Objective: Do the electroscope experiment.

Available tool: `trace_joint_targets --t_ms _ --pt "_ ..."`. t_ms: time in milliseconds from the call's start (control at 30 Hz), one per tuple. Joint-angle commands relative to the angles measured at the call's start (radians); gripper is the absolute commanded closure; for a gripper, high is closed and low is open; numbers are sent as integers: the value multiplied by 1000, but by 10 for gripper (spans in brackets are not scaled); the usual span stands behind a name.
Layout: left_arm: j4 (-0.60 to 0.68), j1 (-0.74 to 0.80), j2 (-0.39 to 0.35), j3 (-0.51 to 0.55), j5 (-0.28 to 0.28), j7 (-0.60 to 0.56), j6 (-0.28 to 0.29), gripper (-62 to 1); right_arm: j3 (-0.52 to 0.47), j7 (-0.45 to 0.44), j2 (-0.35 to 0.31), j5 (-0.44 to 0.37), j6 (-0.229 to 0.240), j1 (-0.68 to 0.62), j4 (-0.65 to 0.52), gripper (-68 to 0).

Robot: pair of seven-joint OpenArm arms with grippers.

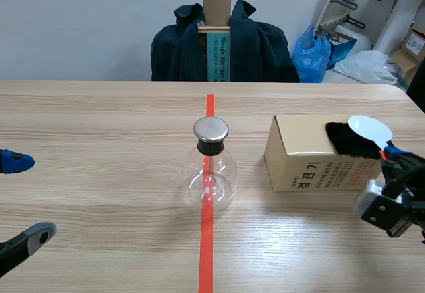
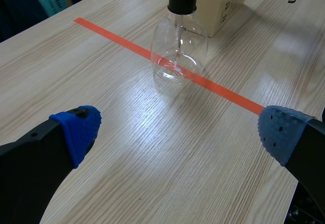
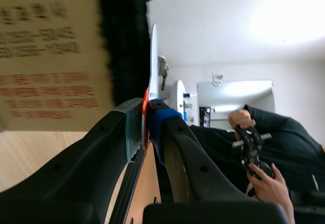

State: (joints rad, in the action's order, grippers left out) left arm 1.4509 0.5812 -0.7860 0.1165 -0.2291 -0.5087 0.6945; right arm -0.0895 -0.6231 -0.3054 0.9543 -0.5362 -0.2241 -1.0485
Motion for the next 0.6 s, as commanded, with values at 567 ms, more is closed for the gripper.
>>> trace_joint_targets --t_ms 567 --pt "10 -11 7 0 -14 -15 2 -623 -7 10 -19 25 -27 -47 -18 -7"
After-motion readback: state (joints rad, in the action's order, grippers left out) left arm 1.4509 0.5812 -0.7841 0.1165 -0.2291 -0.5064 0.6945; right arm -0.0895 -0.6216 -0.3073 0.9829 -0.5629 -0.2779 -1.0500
